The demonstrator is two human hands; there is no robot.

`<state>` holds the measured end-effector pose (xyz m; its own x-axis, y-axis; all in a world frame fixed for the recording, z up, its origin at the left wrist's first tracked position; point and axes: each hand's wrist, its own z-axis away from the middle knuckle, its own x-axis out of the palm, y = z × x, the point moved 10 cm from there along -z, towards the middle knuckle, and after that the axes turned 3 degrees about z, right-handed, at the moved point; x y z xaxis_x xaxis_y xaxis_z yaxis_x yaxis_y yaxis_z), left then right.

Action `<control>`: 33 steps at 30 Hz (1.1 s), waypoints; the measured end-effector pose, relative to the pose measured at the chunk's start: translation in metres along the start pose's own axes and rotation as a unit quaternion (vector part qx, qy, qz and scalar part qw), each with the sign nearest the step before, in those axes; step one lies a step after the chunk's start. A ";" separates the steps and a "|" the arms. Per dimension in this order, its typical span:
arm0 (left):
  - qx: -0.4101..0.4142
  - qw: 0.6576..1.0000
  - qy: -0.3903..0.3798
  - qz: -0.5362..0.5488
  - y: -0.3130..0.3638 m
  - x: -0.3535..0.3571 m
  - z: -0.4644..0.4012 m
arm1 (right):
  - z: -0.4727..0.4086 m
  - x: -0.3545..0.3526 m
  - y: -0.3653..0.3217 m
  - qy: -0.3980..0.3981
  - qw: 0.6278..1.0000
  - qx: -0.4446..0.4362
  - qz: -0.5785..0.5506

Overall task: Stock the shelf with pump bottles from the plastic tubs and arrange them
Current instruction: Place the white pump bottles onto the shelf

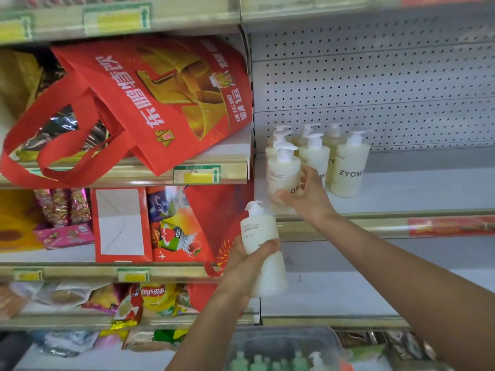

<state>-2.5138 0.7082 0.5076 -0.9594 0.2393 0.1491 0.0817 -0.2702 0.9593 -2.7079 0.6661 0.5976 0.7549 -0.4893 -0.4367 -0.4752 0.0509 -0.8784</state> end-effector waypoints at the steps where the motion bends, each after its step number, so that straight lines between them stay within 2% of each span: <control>1: 0.009 1.000 0.000 -0.002 0.003 0.002 0.002 | 0.010 -0.008 -0.007 0.017 1.000 -0.020 0.010; 3: 0.028 0.999 0.006 -0.017 0.006 0.004 0.002 | 0.030 -0.016 -0.020 0.019 0.999 -0.034 0.019; 4: 0.032 0.999 0.005 -0.023 0.007 0.006 0.002 | 0.038 -0.014 -0.022 -0.013 1.000 -0.023 0.016; 6: 0.031 0.999 -0.022 -0.014 0.008 0.016 0.002 | 0.053 -0.001 -0.021 -0.136 0.991 0.019 -0.004; 8: 0.037 0.996 -0.078 0.002 0.011 0.033 0.002 | 0.068 0.012 -0.019 -0.253 0.966 0.042 -0.027; 10: 0.048 0.991 -0.124 -0.007 0.014 0.050 0.001 | 0.072 0.009 -0.015 -0.281 0.958 0.047 -0.045; 15: 0.049 0.984 -0.157 -0.069 0.022 0.079 0.000 | 0.061 -0.023 -0.011 -0.202 0.977 0.030 -0.061; 17: 0.087 0.978 -0.159 -0.102 0.039 0.090 0.001 | 0.053 -0.041 -0.014 -0.162 0.985 0.005 -0.060; 19: 0.171 0.969 -0.096 -0.148 0.065 0.087 -0.004 | 0.043 -0.063 -0.020 -0.110 0.992 -0.025 -0.048; 20: 0.230 0.954 -0.047 -0.184 0.081 0.081 -0.007 | 0.037 -0.074 -0.023 -0.081 0.995 -0.034 -0.045; 22: 0.339 0.904 0.033 -0.260 0.112 0.075 -0.010 | 0.027 -0.092 -0.028 -0.031 0.997 -0.047 -0.046; 25: 0.423 0.834 0.085 -0.344 0.143 0.079 -0.019 | 0.010 -0.104 -0.034 0.007 0.998 -0.060 -0.028; 30: 0.410 0.791 0.133 -0.434 0.157 0.086 -0.045 | -0.013 -0.099 -0.031 0.019 0.997 -0.069 0.011; 33: 0.388 0.797 0.133 -0.444 0.157 0.090 -0.055 | -0.022 -0.094 -0.024 0.019 0.997 -0.069 0.016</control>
<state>-2.6023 0.6356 0.6581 -0.7472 -0.2195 -0.6273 -0.6177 0.5776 0.5337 -2.7778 0.6915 0.6637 0.7224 -0.5215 -0.4541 -0.5582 -0.0522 -0.8281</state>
